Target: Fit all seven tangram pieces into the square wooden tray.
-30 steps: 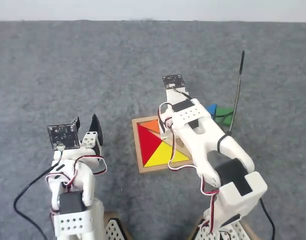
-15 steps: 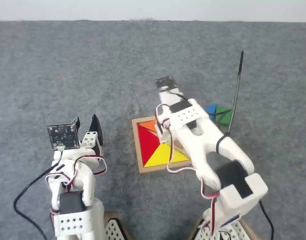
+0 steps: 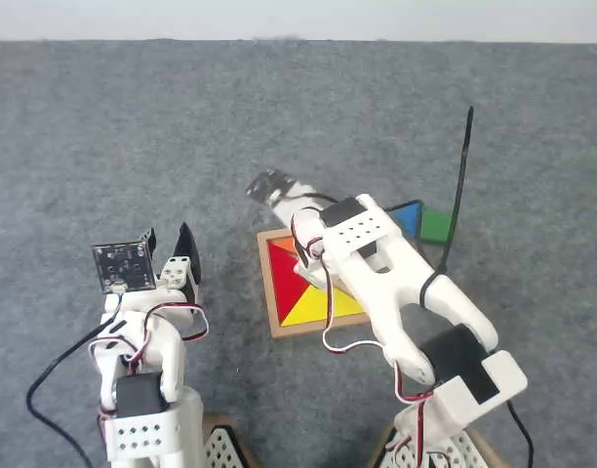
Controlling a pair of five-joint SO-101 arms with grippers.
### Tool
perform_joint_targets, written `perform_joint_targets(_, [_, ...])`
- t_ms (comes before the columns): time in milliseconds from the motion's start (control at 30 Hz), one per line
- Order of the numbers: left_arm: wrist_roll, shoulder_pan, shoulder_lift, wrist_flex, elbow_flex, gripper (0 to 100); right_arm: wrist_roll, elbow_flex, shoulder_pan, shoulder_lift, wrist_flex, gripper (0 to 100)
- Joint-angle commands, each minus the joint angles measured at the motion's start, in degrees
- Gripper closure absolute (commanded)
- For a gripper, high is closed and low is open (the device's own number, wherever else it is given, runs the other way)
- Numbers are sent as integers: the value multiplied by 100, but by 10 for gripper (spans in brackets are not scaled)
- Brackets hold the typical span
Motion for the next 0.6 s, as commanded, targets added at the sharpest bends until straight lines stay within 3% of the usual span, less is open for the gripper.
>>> perform_joint_targets(0, [-70, 53, -97, 97, -48, 848, 1336, -202, -22, -382, -84, 880])
perform_joint_targets(133, [-70, 53, -97, 97, -48, 848, 1960, -193, -40, -374, -75, 880])
perform_joint_targets(567, [-70, 53, -97, 97, -48, 848, 2919, -105, -444, -374, 330, 876])
